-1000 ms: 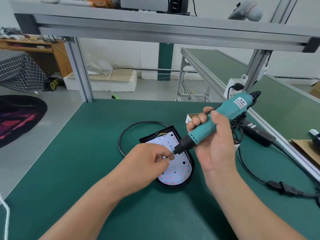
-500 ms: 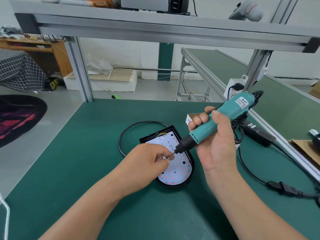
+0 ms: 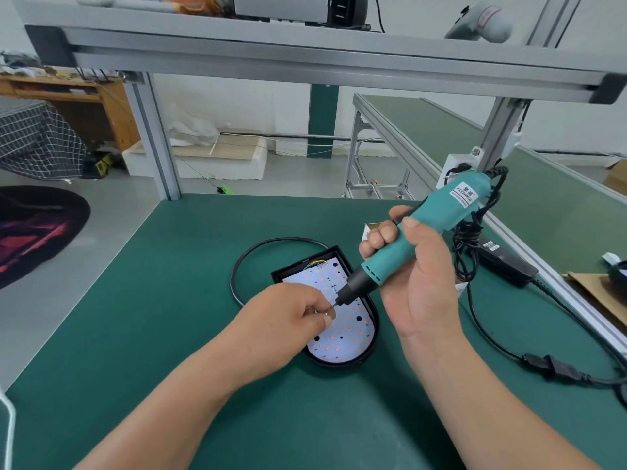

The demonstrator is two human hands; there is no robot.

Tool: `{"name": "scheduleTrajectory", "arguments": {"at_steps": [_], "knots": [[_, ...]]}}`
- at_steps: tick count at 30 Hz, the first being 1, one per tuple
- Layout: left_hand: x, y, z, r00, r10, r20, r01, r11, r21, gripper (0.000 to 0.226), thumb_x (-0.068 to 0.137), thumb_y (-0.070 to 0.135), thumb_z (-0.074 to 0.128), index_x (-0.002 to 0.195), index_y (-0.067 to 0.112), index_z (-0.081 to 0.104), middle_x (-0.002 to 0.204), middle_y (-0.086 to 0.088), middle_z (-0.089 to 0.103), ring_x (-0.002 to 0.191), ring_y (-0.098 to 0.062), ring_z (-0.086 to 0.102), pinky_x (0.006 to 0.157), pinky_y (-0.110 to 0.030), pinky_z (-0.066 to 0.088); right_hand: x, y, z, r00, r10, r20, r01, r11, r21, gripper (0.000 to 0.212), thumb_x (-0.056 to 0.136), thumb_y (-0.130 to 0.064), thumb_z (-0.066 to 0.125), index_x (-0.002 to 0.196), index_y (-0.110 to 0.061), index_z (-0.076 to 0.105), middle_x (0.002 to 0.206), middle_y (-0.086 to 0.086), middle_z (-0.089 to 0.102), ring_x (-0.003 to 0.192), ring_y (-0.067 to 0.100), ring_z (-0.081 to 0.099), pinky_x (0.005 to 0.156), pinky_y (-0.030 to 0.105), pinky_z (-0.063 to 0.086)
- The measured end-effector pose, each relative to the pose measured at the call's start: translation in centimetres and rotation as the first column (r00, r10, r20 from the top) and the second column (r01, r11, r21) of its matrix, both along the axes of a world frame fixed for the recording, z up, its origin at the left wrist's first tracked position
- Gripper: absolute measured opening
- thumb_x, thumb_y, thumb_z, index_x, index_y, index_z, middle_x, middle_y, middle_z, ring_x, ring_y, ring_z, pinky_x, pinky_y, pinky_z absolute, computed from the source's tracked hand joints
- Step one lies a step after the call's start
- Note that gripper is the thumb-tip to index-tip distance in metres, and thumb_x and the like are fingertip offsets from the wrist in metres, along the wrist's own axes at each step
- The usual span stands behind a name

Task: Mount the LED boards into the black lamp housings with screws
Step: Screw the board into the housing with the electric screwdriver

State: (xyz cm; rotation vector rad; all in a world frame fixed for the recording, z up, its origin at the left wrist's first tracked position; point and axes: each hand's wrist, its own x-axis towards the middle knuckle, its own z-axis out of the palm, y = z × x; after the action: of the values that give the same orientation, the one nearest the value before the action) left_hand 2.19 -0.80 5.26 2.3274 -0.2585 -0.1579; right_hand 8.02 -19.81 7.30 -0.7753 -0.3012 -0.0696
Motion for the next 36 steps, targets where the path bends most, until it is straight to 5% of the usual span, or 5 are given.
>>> {"name": "scheduleTrajectory", "arguments": {"at_steps": [5, 11, 14, 30, 36], "knots": [[-0.5, -0.5, 1.0, 0.997, -0.069, 0.029, 0.06, 0.971, 0.231, 0.034, 0.102, 0.024, 0.055, 0.077, 0.047, 0.057, 0.116, 0.022, 0.069, 0.104, 0.001, 0.061, 0.094, -0.028, 0.051, -0.2, 0.0, 0.1, 0.988, 0.136, 0.069, -0.129, 0.988, -0.088, 0.016, 0.089, -0.016, 0.061, 0.104, -0.011, 0.064, 0.077, 0.005, 0.051, 0.071, 0.022, 0.053, 0.072, 0.034, 0.051], [-0.1, -0.2, 0.3, 1.0, 0.012, 0.006, -0.012, 0.997, 0.071, 0.016, 0.101, 0.03, 0.061, 0.095, 0.037, 0.074, 0.081, 0.029, 0.065, 0.075, 0.001, 0.059, 0.075, -0.027, 0.051, -0.2, 0.1, 0.2, 0.989, 0.098, 0.112, -0.09, 0.993, -0.076, 0.014, 0.093, -0.013, 0.058, 0.107, -0.011, 0.062, 0.077, 0.005, 0.052, 0.072, 0.022, 0.054, 0.073, 0.034, 0.052], [0.0, -0.1, 0.1, 0.999, 0.039, -0.008, -0.039, 0.999, -0.002, 0.013, 0.101, 0.032, 0.063, 0.099, 0.036, 0.075, 0.069, 0.033, 0.061, 0.074, -0.004, 0.062, 0.08, -0.034, 0.056, 0.0, 0.0, 0.1, 0.993, 0.077, 0.088, -0.074, 0.997, -0.04, 0.013, 0.098, -0.012, 0.052, 0.107, -0.012, 0.061, 0.077, 0.004, 0.052, 0.072, 0.02, 0.054, 0.072, 0.034, 0.052], [0.3, -0.2, -1.2, 0.999, 0.017, 0.031, -0.012, 0.991, -0.135, 0.015, 0.099, 0.032, 0.062, 0.094, 0.041, 0.072, 0.058, 0.014, 0.043, 0.055, -0.008, 0.036, 0.055, -0.028, 0.034, 0.5, 0.4, -1.0, 0.996, 0.012, -0.085, -0.005, 0.996, 0.092, 0.01, 0.095, -0.015, 0.059, 0.104, -0.012, 0.063, 0.077, 0.002, 0.051, 0.069, 0.018, 0.054, 0.069, 0.031, 0.052], [0.6, 0.3, -1.0, 0.994, 0.1, 0.042, -0.086, 0.959, -0.27, 0.027, 0.104, 0.033, 0.057, 0.122, 0.042, 0.074, 0.063, 0.018, 0.058, 0.054, 0.0, 0.046, 0.053, -0.01, 0.038, 0.8, -0.1, -0.8, 0.995, -0.033, -0.097, 0.045, 0.991, 0.125, 0.007, 0.094, -0.017, 0.059, 0.098, -0.015, 0.064, 0.076, 0.001, 0.052, 0.068, 0.017, 0.055, 0.069, 0.031, 0.052]]}}
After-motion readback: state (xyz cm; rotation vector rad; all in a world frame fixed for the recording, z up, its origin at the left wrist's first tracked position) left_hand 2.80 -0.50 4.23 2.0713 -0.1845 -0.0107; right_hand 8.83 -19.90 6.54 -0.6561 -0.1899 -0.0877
